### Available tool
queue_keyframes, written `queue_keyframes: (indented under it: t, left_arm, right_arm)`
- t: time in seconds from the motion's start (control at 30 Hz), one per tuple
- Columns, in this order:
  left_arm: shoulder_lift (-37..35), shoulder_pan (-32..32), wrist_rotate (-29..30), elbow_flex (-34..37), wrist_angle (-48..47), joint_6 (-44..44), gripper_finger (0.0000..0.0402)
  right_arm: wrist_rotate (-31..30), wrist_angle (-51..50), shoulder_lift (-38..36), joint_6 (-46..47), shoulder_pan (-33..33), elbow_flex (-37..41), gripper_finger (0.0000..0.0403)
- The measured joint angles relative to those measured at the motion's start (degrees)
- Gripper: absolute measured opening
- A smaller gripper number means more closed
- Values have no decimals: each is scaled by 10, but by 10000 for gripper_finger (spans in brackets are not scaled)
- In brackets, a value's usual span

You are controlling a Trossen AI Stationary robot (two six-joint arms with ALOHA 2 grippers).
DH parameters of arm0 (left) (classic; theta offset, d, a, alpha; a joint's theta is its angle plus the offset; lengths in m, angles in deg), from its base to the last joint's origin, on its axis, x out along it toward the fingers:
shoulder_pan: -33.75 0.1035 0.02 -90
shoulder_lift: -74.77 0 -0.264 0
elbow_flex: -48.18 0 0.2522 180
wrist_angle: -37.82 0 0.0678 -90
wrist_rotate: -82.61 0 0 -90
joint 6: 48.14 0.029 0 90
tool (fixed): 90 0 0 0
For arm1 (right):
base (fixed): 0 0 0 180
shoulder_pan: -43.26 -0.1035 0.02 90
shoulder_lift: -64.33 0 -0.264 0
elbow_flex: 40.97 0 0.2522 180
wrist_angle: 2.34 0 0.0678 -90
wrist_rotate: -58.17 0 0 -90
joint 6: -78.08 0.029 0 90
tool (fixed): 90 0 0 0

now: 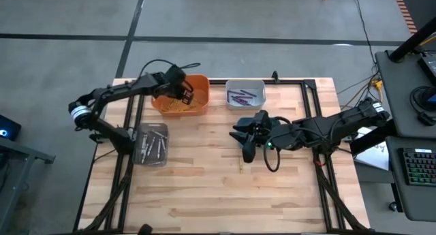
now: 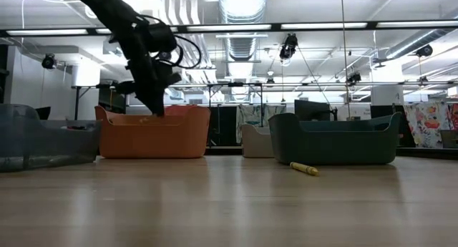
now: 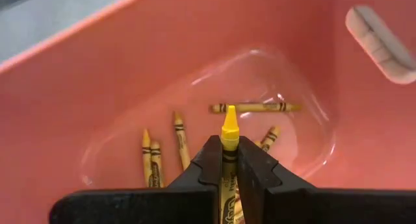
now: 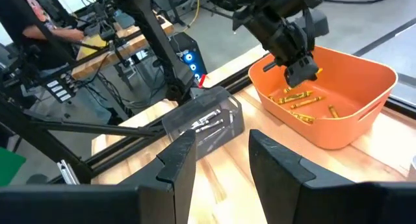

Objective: Sort crayons
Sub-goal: Put the yellow crayon into the orange bin

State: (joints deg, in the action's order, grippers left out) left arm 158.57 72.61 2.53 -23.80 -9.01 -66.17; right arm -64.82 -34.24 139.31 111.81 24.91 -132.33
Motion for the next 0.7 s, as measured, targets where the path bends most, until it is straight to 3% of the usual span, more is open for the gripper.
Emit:
queue_keyframes:
  t: [0.2, 0.47, 0.7]
  left_arm:
    - [27, 0, 18, 0, 0, 10, 4]
    - [31, 0, 45, 0, -5, 8, 45]
    - [24, -8, 34, -2, -11, -46, 69]
  right_arm:
    - [0, 0, 6, 11, 0, 0, 132]
    - [1, -8, 9, 35, 0, 0, 137]
    - [5, -56, 12, 120, 0, 0, 139]
